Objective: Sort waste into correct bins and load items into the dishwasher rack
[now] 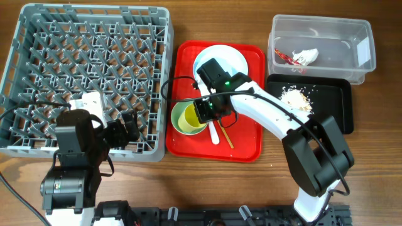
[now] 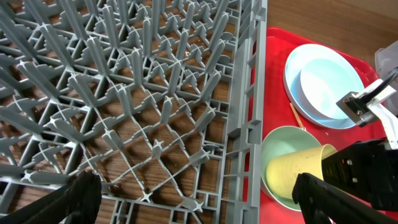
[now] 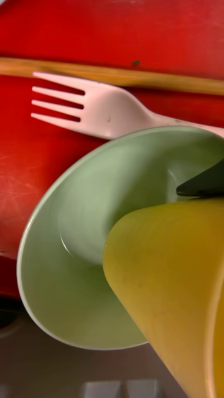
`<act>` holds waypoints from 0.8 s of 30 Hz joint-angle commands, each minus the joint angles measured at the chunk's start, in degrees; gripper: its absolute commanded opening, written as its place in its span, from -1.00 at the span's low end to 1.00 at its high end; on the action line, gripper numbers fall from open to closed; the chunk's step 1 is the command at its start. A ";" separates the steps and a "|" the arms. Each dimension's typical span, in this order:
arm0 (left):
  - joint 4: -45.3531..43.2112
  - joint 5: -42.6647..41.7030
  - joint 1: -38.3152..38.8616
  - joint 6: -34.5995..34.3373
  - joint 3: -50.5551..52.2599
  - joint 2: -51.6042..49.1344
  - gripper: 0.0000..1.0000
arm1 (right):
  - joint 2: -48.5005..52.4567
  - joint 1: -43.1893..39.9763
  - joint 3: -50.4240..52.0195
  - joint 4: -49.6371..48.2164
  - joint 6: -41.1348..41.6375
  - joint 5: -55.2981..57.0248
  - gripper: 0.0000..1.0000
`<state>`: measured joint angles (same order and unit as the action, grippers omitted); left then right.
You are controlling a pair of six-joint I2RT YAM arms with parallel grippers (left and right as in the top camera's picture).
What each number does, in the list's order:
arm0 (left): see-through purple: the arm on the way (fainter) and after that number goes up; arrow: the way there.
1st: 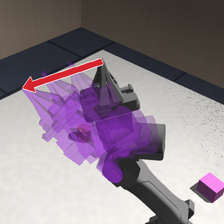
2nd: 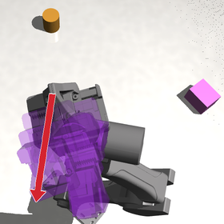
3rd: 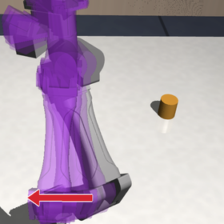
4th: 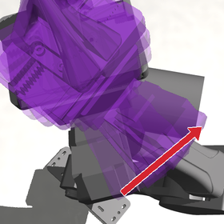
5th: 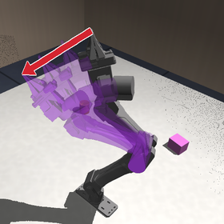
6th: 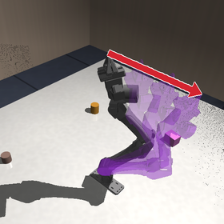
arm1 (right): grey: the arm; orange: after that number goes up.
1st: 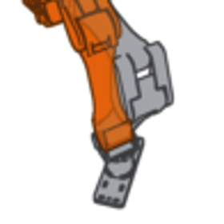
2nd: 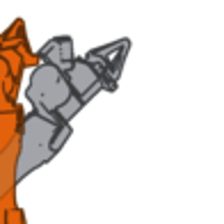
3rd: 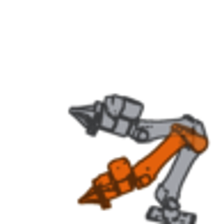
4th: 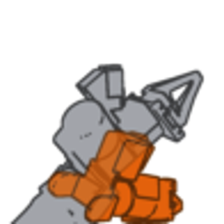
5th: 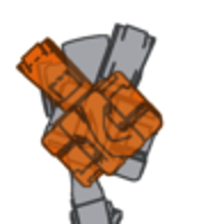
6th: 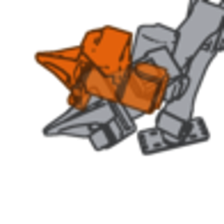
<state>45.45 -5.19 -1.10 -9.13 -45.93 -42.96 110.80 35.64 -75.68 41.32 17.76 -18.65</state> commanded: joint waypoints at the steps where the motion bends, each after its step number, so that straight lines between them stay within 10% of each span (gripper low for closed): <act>1: -0.13 -0.09 0.26 -0.35 -0.96 0.09 1.00 | -2.40 -1.51 -4.50 1.90 0.48 -0.72 -0.91; 6: -0.68 -1.31 0.26 -0.35 -0.96 0.09 1.00 | -9.22 -5.31 -10.08 5.81 -0.52 -3.58 -0.91; 18: -27.98 -54.42 0.26 -5.53 -0.96 -13.90 0.99 | -11.26 -12.39 -10.12 -1.09 -2.73 -46.60 -0.91; 24: -36.52 -66.14 0.37 -5.53 -0.96 -18.91 0.84 | -11.26 -12.35 -10.12 -2.91 -2.14 -55.60 -0.91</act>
<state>10.15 -62.19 -1.10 -14.52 -46.24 -60.55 99.66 23.16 -85.27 39.46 16.23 -65.25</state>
